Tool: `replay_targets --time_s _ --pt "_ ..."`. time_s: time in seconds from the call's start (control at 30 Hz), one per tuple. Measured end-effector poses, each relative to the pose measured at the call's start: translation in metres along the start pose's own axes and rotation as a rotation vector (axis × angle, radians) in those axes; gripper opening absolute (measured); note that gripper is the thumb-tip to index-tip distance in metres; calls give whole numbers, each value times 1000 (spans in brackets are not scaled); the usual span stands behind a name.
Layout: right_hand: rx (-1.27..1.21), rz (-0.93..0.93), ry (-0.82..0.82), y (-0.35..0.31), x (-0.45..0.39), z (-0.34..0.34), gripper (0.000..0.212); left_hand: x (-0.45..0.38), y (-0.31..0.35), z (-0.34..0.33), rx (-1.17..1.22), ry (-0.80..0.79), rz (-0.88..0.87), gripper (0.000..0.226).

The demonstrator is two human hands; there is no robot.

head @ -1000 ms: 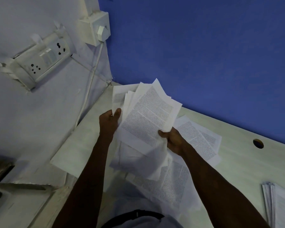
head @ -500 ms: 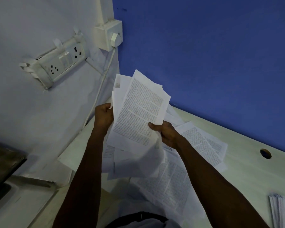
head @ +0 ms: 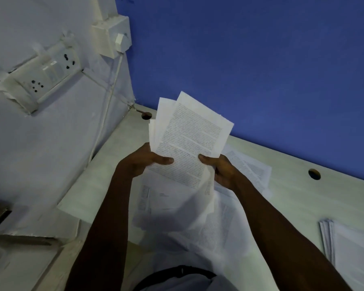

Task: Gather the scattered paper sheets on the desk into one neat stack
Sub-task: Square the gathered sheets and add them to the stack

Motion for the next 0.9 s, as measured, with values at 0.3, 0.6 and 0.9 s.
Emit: replay_targets --time_s 0.3,0.6,0.9 --pt "248 -117 362 14 71 77 55 -39 -42 -67 255 191 204 56" --pt "-295 -133 491 92 138 139 47 -29 -118 -183 487 517 471 87" --pt "-276 -65 567 123 143 168 78 -24 -145 -270 312 325 642 84"
Point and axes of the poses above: each hand's wrist, its own x-axis away from the middle knuckle, its own z-axis out of the back of the hand, y = z × x, the point moved 5 cm from there along -x, towards the middle knuckle, and after that the axes turned 1 degree about y, right-handed, at the moved point
